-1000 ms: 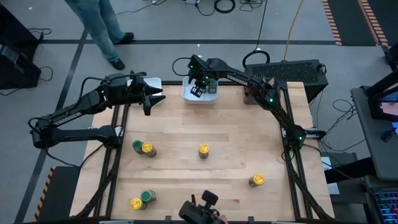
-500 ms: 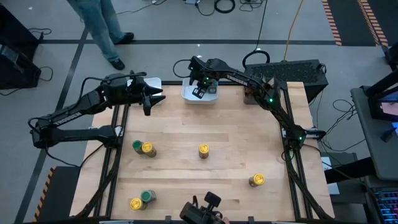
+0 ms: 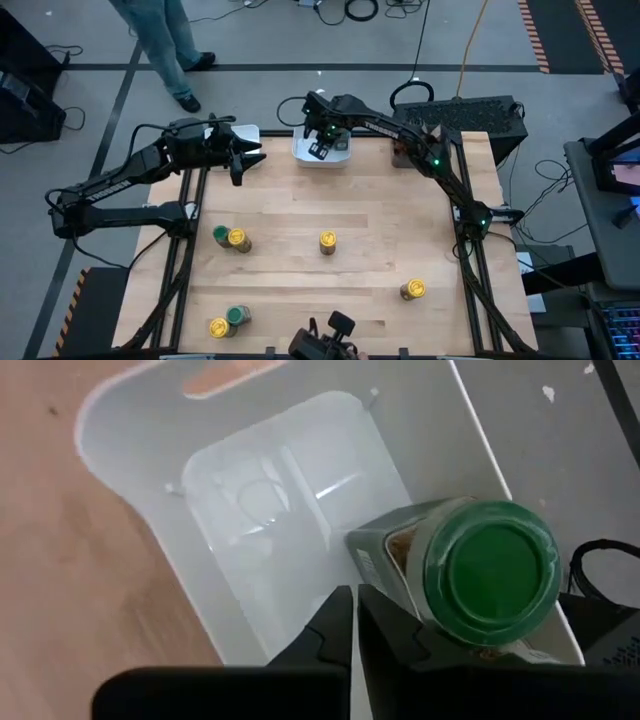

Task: Sort spices by type
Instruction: Put the top green seasoning bottle into the right white bin

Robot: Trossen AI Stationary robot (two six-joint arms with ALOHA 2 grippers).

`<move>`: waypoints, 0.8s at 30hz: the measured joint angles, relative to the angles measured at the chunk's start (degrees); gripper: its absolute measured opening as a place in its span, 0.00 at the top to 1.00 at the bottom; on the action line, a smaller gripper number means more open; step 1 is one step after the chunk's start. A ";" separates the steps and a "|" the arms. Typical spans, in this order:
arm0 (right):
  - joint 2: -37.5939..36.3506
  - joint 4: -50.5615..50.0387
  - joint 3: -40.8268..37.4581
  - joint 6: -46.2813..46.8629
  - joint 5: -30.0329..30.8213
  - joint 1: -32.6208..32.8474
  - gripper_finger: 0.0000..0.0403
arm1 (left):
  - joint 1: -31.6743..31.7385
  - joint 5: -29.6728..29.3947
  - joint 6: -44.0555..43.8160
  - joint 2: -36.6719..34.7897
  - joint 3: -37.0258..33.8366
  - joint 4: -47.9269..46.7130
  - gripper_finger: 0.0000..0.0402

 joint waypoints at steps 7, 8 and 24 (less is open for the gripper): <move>-2.96 0.04 0.00 -0.13 -0.49 0.58 1.00 | -0.09 1.53 -0.64 -0.41 -0.02 -0.54 0.51; -3.49 0.02 0.00 -0.17 -1.50 0.73 1.00 | -0.23 2.30 -1.04 -0.66 -0.01 -0.97 0.51; -12.77 0.22 0.04 4.45 -9.29 13.40 1.00 | -12.28 4.16 -0.33 -1.33 5.20 -21.51 0.51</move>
